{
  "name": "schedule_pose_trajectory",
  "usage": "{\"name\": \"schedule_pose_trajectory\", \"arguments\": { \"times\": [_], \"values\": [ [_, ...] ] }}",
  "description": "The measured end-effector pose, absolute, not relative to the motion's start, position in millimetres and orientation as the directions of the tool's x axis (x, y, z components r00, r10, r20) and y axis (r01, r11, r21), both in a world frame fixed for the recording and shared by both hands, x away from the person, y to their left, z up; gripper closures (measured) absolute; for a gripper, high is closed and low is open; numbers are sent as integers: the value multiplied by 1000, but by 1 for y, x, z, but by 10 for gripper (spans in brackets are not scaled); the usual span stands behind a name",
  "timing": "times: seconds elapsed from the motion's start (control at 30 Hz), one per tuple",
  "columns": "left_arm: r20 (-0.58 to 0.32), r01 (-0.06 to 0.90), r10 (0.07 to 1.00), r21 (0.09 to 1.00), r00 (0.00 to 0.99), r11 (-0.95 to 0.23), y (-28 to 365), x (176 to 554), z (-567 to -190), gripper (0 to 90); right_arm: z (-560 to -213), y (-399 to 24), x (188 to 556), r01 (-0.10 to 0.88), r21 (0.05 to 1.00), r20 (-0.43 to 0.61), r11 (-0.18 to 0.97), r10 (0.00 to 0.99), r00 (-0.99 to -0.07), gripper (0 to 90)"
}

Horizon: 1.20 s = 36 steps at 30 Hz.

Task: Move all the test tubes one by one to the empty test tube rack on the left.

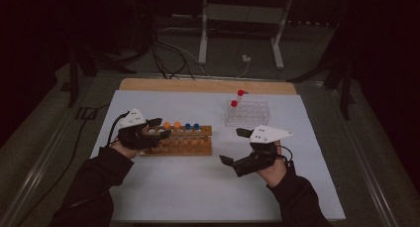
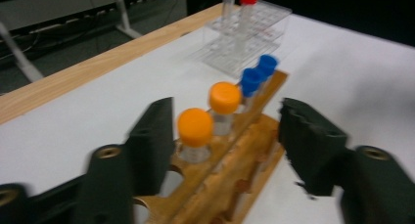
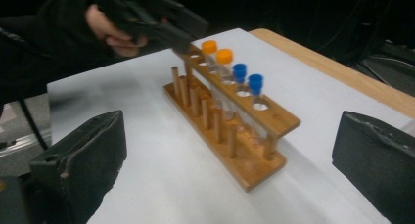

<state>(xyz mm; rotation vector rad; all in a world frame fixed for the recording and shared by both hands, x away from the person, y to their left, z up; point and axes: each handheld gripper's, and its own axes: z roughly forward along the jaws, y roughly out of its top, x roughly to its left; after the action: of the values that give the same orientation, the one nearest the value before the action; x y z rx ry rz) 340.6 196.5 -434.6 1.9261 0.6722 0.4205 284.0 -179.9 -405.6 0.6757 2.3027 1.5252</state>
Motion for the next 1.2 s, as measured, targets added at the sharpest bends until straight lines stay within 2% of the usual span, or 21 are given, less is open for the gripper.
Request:
{"name": "schedule_pose_trajectory", "arguments": {
  "times": [0.17,0.23,0.37,0.73,1.2],
  "values": [
    [-18,259,598,912,801,-319,200,325,-429,186,-400,-188,295,234,922,22,307,563,-826,0],
    [-21,255,595,915,804,-313,200,318,-427,157,-399,-191,301,239,925,28,297,573,-819,0],
    [-49,249,554,923,831,-293,204,308,-424,25,-398,-196,314,247,923,23,294,600,-799,0],
    [-59,235,526,932,849,-275,211,287,-433,12,-406,-207,353,296,913,32,282,672,-740,0],
    [-61,241,523,928,850,-284,214,276,-445,6,-437,-205,395,365,884,30,291,745,-666,0]
  ]
}}
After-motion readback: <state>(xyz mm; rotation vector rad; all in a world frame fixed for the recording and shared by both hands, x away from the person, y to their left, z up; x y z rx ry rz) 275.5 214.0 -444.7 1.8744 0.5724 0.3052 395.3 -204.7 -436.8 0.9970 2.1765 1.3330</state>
